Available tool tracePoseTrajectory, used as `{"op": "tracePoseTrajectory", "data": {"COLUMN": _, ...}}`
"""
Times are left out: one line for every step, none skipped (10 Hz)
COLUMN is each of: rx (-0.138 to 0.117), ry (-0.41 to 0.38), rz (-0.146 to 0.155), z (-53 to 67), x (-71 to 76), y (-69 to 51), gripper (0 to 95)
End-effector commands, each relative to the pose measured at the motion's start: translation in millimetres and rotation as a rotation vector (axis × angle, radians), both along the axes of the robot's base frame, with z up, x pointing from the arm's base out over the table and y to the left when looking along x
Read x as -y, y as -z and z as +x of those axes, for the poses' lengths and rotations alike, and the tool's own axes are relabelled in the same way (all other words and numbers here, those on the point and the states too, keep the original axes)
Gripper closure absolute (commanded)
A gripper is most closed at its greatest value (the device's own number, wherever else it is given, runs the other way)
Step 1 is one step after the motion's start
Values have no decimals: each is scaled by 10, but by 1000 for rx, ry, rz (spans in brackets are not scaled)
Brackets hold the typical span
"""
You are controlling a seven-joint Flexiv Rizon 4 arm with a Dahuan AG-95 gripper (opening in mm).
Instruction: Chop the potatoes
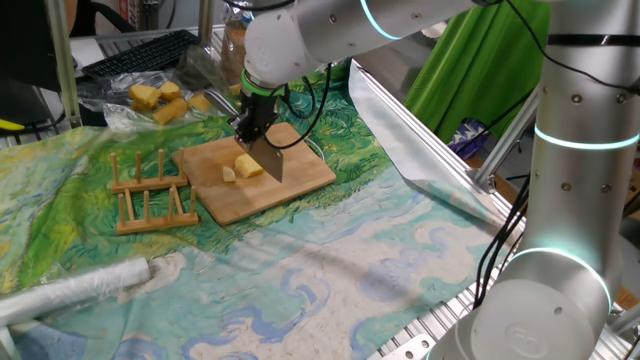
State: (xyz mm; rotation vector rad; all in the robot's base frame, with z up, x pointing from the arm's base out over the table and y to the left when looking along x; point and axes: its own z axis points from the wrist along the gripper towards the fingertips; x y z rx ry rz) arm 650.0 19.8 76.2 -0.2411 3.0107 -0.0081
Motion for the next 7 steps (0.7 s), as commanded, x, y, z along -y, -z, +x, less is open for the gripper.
{"op": "tracePoseTrajectory", "data": {"rx": 4, "ry": 6, "rz": 2, "z": -1, "x": -2, "y": 25, "gripper": 950}}
{"op": "tracePoseTrajectory", "data": {"rx": 5, "ry": 7, "rz": 3, "z": 1, "x": -5, "y": 37, "gripper": 950}}
{"op": "tracePoseTrajectory", "data": {"rx": 8, "ry": 12, "rz": 6, "z": 5, "x": -13, "y": 61, "gripper": 950}}
{"op": "tracePoseTrajectory", "data": {"rx": 10, "ry": 15, "rz": 7, "z": 4, "x": -15, "y": 70, "gripper": 950}}
{"op": "tracePoseTrajectory", "data": {"rx": 11, "ry": 19, "rz": 8, "z": -3, "x": -18, "y": 75, "gripper": 950}}
{"op": "tracePoseTrajectory", "data": {"rx": 10, "ry": 22, "rz": 11, "z": -17, "x": -21, "y": 82, "gripper": 950}}
{"op": "tracePoseTrajectory", "data": {"rx": 12, "ry": 27, "rz": 13, "z": -31, "x": -26, "y": 89, "gripper": 950}}
